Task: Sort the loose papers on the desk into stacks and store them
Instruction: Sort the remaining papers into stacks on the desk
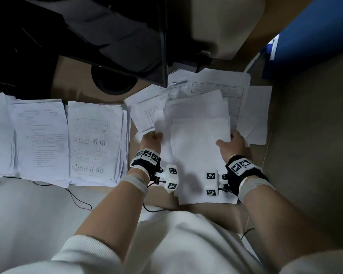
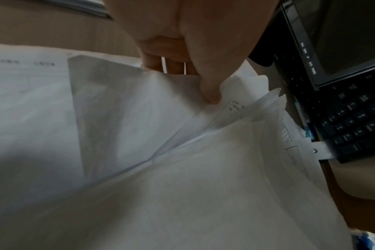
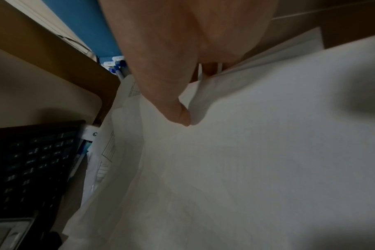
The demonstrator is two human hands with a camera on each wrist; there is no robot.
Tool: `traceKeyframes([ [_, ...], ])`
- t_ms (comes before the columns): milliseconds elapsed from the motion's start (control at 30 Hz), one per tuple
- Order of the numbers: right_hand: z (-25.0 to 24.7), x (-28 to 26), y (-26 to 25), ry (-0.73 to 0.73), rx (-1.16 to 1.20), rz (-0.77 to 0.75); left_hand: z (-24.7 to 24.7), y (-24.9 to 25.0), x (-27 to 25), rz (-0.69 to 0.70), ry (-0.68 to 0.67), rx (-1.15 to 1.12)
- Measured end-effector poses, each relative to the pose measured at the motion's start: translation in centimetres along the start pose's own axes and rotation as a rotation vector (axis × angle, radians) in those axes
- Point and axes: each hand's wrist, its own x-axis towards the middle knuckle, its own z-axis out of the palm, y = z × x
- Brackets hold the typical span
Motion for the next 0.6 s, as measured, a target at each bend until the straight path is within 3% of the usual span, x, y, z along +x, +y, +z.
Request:
traceKeyframes([
  [333, 0.8, 1.1, 0.9, -0.142, 0.025, 0.084, 0.2, 2.0, -0.4, 0.027, -0.012, -0.053],
  [500, -0.5, -1.7, 2.4, 0.009, 0.047, 0.134, 0.3, 0.7, -1.8, 0.03, 0.02, -0.101],
  [600, -0.8, -2.6, 4.2, 0.092, 0.075, 0.15, 0.4, 0.1, -2.6, 0.049, -0.06, -0.129],
])
